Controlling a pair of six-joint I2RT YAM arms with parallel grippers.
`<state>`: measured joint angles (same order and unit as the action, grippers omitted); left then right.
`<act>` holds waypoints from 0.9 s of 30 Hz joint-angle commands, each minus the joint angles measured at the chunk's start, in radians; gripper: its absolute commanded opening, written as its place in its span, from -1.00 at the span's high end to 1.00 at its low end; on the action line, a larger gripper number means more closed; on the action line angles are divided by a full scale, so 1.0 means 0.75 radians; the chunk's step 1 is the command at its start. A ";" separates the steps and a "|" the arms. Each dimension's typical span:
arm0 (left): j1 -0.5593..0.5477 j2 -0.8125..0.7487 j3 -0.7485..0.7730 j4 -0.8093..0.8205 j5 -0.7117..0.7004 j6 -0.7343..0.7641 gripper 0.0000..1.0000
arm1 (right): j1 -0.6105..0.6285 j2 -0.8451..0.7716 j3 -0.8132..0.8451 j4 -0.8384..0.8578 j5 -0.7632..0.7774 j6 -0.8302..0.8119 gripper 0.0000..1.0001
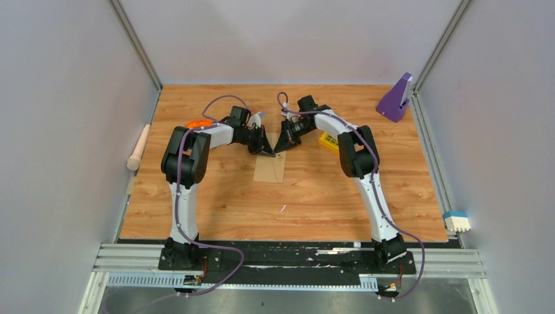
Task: Place the letter into the envelope and seal it
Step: Seal the envelope flap on the envelope.
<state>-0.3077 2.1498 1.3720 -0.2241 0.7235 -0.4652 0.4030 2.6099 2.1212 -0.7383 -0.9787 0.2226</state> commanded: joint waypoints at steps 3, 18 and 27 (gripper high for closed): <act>0.014 0.002 -0.064 -0.044 -0.218 0.110 1.00 | 0.048 0.035 -0.045 -0.033 0.202 -0.073 1.00; 0.010 -0.112 -0.161 -0.107 -0.149 0.284 1.00 | 0.048 0.032 -0.039 -0.039 0.213 -0.082 1.00; -0.001 -0.191 -0.190 -0.101 -0.098 0.351 1.00 | 0.048 0.038 -0.030 -0.043 0.224 -0.084 1.00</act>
<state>-0.3058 2.0438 1.2564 -0.2302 0.6968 -0.2802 0.4297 2.6087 2.1212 -0.7441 -0.9771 0.2184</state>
